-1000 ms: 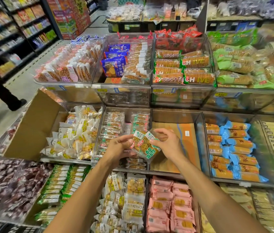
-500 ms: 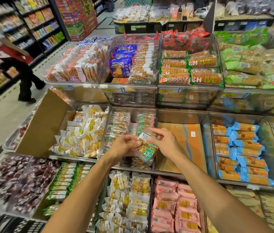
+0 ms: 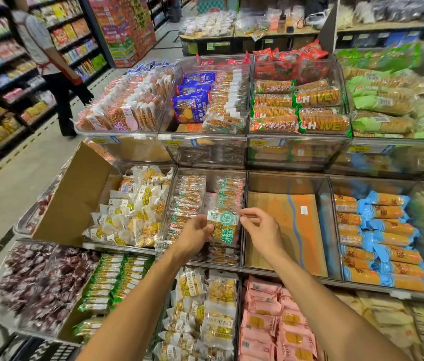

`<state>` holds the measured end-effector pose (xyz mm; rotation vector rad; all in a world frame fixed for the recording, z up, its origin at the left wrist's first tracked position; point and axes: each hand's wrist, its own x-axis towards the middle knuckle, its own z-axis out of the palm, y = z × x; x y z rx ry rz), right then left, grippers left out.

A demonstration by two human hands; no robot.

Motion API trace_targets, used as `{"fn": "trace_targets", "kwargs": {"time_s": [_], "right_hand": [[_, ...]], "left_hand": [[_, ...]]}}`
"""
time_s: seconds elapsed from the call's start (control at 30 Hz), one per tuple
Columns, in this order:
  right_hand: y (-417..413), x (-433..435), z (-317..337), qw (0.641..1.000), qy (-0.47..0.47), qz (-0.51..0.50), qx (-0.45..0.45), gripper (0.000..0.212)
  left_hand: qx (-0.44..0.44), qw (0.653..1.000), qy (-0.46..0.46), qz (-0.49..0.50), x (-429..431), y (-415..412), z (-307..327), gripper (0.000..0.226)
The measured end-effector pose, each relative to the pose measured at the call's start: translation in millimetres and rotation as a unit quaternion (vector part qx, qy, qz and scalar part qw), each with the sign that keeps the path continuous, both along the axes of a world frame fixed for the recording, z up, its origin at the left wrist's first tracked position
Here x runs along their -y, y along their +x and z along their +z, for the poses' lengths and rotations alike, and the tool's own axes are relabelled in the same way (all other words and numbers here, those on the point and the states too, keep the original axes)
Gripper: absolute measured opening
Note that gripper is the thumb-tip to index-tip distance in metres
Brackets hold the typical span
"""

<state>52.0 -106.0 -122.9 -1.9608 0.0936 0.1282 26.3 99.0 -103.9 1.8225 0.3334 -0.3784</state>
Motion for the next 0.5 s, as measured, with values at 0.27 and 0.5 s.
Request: {"fn": "trace_targets", "kwargs": {"time_s": [0.27, 0.5], "right_hand": [[2.5, -6.6, -7.7, 0.998, 0.045, -0.025, -0.026, 0.041], [0.1, -14.4, -12.2, 0.994, 0.097, -0.01, -0.042, 0.056]], "left_hand": [[0.006, 0.982, 0.186, -0.043, 26.1, 20.5, -30.1, 0.031], [-0.012, 0.959, 0.277, -0.053, 32.1, 28.7, -52.0, 0.049]]}}
